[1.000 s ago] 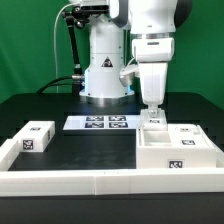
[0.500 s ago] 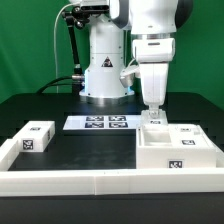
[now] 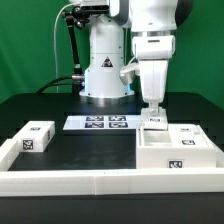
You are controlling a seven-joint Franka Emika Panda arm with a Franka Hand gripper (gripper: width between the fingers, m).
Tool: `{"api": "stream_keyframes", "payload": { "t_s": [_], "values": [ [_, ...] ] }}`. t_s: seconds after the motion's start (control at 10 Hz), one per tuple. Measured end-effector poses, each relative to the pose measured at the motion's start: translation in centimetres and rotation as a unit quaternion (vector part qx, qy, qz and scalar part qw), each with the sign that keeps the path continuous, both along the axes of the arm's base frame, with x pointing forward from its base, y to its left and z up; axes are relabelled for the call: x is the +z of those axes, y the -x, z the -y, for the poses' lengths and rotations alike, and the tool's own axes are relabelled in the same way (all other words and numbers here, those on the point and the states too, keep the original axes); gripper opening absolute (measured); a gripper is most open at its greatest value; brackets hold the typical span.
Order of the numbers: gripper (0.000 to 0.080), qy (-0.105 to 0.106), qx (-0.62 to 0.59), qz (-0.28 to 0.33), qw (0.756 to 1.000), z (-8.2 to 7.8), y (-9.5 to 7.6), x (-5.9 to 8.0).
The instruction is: Assemble cabinet
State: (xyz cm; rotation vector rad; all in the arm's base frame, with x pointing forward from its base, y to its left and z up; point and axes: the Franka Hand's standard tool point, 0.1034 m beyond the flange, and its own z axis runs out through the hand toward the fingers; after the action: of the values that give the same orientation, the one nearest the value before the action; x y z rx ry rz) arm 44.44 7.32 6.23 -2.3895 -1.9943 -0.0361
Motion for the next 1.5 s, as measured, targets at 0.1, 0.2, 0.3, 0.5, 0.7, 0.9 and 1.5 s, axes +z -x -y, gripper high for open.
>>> {"api": "stream_keyframes", "payload": {
  "t_s": [0.1, 0.2, 0.3, 0.5, 0.7, 0.9, 1.5],
  "values": [
    [0.0070, 0.000, 0.000, -0.002, 1.000, 0.0, 0.1, -0.2],
    [0.0070, 0.000, 0.000, -0.002, 1.000, 0.0, 0.1, -0.2],
    [0.0070, 0.000, 0.000, -0.003, 1.000, 0.0, 0.2, -0.2],
    [0.0070, -0.002, 0.000, -0.003, 1.000, 0.0, -0.2, -0.4],
    [0.0070, -0.004, -0.002, -0.001, 1.000, -0.1, -0.7, -0.5],
    [0.0070, -0.004, -0.003, -0.001, 1.000, -0.1, -0.7, -0.5],
    [0.0070, -0.004, 0.017, 0.002, 1.000, 0.2, -1.0, -0.5]
  ]
}}
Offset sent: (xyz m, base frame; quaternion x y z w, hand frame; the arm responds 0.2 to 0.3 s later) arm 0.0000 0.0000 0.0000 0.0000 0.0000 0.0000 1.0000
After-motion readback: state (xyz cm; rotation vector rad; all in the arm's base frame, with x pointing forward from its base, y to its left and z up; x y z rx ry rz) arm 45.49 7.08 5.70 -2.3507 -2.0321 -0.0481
